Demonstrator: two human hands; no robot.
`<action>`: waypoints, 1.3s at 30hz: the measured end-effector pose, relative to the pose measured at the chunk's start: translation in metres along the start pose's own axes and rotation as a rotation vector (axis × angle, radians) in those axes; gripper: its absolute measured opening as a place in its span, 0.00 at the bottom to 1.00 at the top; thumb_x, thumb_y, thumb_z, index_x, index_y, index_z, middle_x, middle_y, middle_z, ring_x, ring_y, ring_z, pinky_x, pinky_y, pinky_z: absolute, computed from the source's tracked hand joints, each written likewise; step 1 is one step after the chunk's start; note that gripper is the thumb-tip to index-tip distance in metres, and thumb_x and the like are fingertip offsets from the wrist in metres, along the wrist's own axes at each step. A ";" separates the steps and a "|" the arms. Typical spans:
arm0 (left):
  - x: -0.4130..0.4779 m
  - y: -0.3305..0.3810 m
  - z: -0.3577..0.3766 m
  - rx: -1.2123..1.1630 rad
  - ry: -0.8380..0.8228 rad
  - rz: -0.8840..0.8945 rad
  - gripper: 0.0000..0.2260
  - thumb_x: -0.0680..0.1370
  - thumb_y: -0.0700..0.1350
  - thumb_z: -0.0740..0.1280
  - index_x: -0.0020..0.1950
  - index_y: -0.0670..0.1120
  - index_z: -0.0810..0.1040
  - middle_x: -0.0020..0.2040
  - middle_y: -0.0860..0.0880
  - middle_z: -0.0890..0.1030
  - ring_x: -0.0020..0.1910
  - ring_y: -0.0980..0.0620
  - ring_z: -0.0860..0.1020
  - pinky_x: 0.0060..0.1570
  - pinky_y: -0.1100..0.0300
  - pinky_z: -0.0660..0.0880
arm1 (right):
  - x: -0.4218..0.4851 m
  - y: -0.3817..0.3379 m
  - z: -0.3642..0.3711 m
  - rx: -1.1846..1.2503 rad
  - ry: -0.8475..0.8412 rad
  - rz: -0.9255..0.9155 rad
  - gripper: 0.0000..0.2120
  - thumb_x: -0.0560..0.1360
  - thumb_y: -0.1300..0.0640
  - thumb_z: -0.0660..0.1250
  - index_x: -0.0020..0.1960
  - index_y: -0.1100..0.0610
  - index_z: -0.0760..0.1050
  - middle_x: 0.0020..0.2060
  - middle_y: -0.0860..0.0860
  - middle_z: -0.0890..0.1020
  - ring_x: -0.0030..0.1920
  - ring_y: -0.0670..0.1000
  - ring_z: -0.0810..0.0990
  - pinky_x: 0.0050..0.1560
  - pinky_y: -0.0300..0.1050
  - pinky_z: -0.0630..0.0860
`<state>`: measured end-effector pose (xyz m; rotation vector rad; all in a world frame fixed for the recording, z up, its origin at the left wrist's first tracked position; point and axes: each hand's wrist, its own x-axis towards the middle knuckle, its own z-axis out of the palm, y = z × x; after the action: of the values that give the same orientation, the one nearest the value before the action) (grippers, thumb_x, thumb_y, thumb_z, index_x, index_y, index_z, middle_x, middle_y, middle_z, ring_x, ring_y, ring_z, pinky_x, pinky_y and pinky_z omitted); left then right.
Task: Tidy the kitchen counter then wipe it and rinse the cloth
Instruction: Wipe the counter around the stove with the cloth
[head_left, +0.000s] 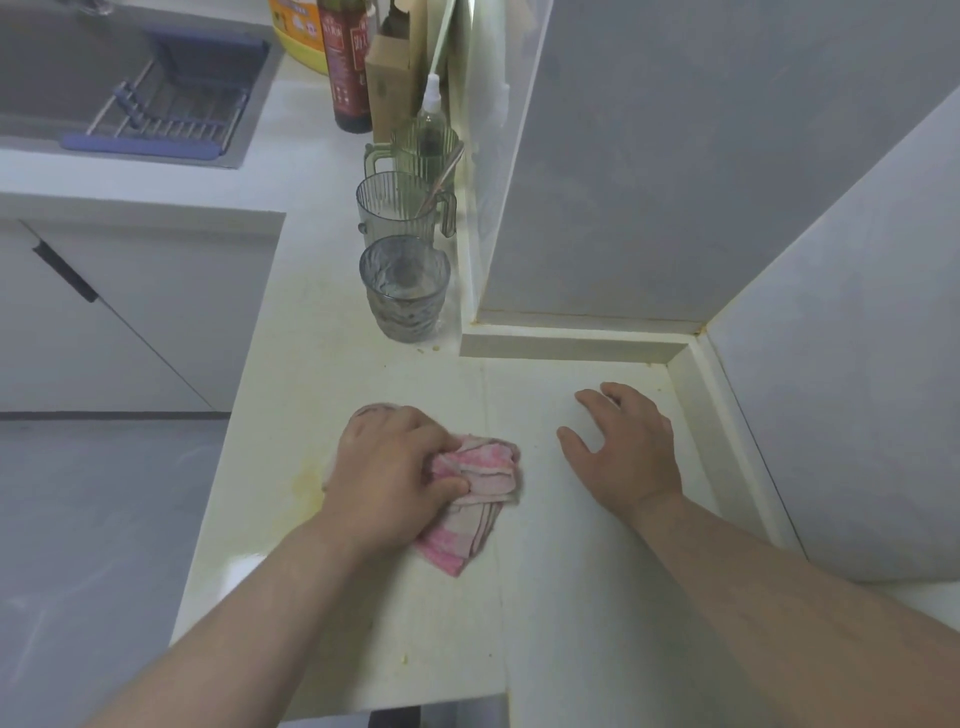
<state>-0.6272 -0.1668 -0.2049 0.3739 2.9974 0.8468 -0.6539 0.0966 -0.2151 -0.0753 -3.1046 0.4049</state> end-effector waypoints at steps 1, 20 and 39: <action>0.004 -0.001 -0.001 -0.009 -0.001 -0.003 0.23 0.64 0.67 0.60 0.52 0.58 0.80 0.48 0.58 0.76 0.53 0.51 0.74 0.54 0.62 0.54 | 0.001 0.000 0.000 -0.005 -0.006 0.001 0.31 0.71 0.34 0.54 0.67 0.48 0.73 0.68 0.50 0.71 0.70 0.53 0.66 0.70 0.52 0.61; 0.057 -0.006 -0.010 0.099 0.066 -0.104 0.20 0.68 0.63 0.61 0.54 0.56 0.80 0.49 0.53 0.76 0.54 0.47 0.73 0.60 0.52 0.59 | 0.001 0.000 0.001 0.008 0.015 0.004 0.29 0.71 0.37 0.57 0.66 0.50 0.74 0.67 0.52 0.72 0.69 0.54 0.67 0.70 0.52 0.60; -0.073 0.020 0.004 -0.009 0.083 0.105 0.12 0.62 0.59 0.65 0.41 0.56 0.77 0.44 0.59 0.77 0.45 0.56 0.69 0.47 0.60 0.58 | -0.001 -0.005 -0.006 -0.004 -0.029 0.025 0.30 0.71 0.36 0.55 0.67 0.49 0.73 0.67 0.52 0.71 0.69 0.54 0.66 0.71 0.53 0.59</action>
<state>-0.5513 -0.1649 -0.2022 0.5132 3.0720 0.9049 -0.6535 0.0932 -0.2083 -0.1091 -3.1362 0.4035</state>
